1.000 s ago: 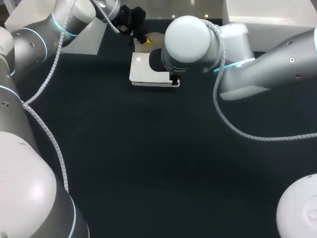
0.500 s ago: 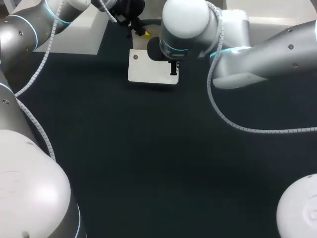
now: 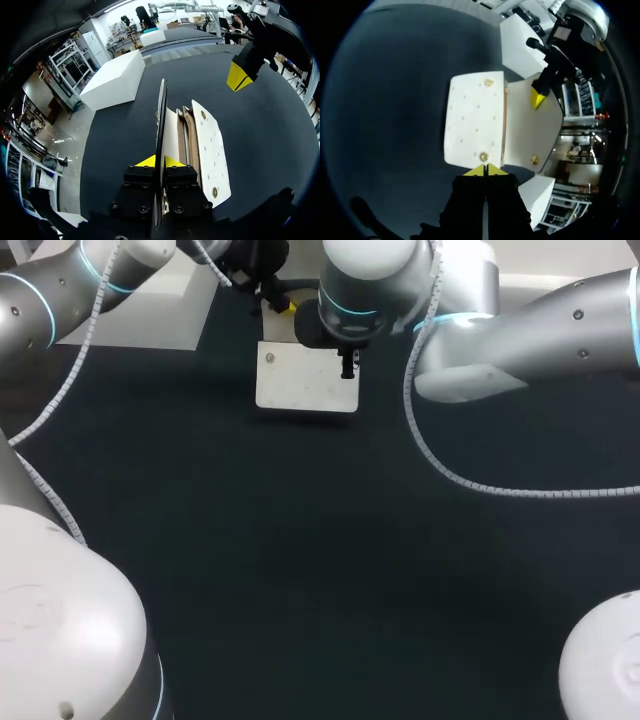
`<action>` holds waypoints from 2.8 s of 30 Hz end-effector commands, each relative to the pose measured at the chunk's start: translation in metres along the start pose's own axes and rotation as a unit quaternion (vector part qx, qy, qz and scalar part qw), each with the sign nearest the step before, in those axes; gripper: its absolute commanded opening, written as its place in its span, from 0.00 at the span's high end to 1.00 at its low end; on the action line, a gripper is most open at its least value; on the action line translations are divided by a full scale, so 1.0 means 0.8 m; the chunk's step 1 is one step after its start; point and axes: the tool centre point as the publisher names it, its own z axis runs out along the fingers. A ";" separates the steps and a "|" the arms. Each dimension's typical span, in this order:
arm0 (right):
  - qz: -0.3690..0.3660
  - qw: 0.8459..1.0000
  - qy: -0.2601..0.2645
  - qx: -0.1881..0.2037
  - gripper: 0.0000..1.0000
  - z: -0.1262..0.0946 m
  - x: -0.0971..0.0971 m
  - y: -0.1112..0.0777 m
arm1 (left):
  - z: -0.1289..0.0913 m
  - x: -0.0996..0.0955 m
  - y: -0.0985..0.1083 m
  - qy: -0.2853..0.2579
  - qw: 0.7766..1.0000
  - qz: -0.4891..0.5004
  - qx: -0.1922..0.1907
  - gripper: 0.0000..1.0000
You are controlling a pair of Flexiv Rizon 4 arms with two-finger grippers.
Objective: Pick up the bag, open it, inspect its contents, close it, and place it on the opposite side
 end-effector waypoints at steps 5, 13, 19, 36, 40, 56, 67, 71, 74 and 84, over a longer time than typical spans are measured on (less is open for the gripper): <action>-0.012 1.000 0.001 0.006 1.00 0.010 -0.016 0.011 | 0.005 0.010 -0.004 0.001 1.000 -0.008 0.013 1.00; -0.023 1.000 0.007 0.008 1.00 0.040 -0.041 0.016 | 0.001 0.022 -0.008 -0.006 1.000 -0.008 0.016 1.00; -0.025 1.000 0.008 0.009 1.00 0.052 -0.054 0.016 | -0.003 0.023 -0.004 -0.010 1.000 -0.016 0.020 1.00; -0.008 1.000 0.027 0.002 1.00 0.085 -0.054 0.010 | -0.016 0.024 -0.011 -0.005 0.999 -0.019 0.028 1.00; -0.008 0.999 0.032 -0.001 1.00 0.088 -0.051 0.010 | -0.017 0.023 -0.012 -0.005 0.999 -0.021 0.028 1.00; -0.001 0.999 0.054 -0.008 1.00 0.089 -0.010 0.006 | -0.020 0.016 -0.015 -0.005 0.998 -0.048 0.040 1.00; 0.004 0.998 0.059 -0.013 1.00 0.087 0.005 0.006 | -0.019 0.015 -0.019 0.003 0.997 -0.050 0.051 1.00; 0.004 0.998 0.062 -0.013 1.00 0.093 0.000 0.007 | -0.018 0.018 -0.023 0.010 0.997 -0.046 0.056 1.00; 0.002 0.998 0.062 -0.013 1.00 0.097 -0.005 0.009 | -0.019 0.020 -0.026 0.014 0.997 -0.044 0.059 1.00; -0.003 0.997 0.070 -0.010 1.00 0.113 -0.017 0.008 | -0.025 0.025 -0.028 0.027 0.996 -0.040 0.073 1.00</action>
